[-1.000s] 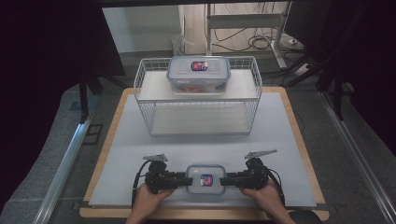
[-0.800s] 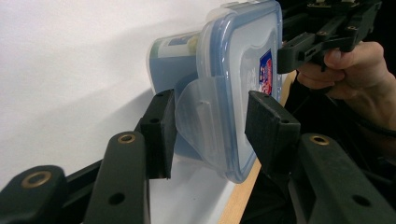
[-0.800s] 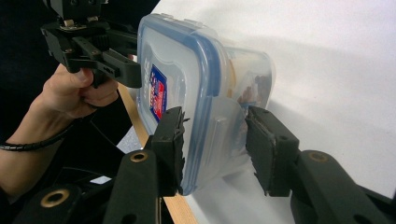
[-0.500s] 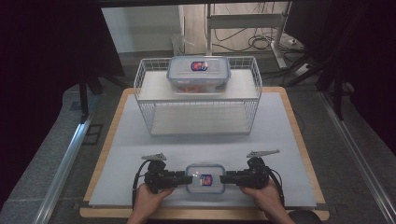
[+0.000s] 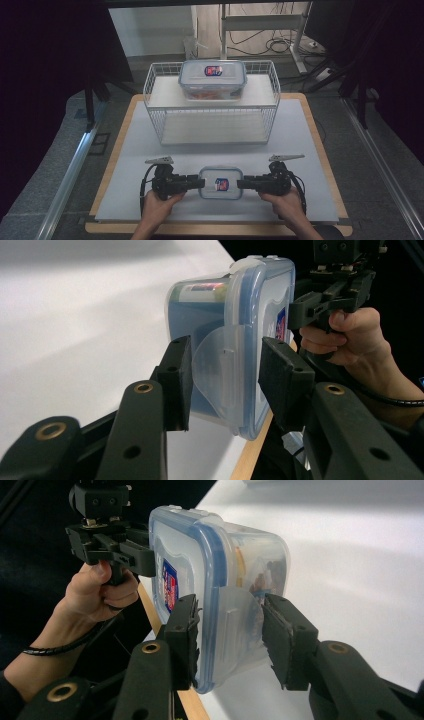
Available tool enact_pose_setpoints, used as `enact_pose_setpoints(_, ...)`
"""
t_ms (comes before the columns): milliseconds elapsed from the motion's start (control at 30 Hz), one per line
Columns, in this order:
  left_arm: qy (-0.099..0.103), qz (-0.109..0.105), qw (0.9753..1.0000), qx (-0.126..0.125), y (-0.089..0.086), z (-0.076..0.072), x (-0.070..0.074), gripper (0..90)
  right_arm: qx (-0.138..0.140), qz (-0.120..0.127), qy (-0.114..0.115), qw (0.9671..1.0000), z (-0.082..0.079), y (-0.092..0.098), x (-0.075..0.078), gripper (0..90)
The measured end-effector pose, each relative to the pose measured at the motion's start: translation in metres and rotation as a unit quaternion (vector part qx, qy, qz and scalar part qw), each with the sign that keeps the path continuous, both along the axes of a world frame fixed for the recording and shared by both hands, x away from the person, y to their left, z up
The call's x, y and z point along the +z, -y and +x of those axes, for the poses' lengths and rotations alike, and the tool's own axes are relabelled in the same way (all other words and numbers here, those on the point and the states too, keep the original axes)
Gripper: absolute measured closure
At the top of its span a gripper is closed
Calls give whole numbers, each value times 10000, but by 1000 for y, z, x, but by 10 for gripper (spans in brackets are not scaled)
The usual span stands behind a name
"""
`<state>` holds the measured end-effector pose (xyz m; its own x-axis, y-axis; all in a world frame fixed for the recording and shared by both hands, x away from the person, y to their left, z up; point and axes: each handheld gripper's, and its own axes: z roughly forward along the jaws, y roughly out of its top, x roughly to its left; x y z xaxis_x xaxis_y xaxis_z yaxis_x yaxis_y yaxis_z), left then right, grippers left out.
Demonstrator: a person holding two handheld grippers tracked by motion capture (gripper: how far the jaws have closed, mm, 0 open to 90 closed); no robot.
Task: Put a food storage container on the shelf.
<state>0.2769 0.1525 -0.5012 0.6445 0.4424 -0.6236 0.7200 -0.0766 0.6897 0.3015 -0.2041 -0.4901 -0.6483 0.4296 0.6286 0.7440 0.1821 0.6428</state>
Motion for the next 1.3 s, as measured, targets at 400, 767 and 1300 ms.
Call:
enact_pose_setpoints(400, 425, 116, 9990, 73, -4, 22, 54, 577, 10, 31, 478, 9989, 21, -6, 51, 586)
enact_pose_setpoints(767, 676, 155, 9975, 151, -9, 44, 101, 577, -8, 146, 742, 9971, 46, -12, 96, 585)
enact_pose_setpoints(1300, 798, 175, 9961, 323, -19, 74, 156, 575, -43, 296, 904, 9955, 81, -22, 145, 584)
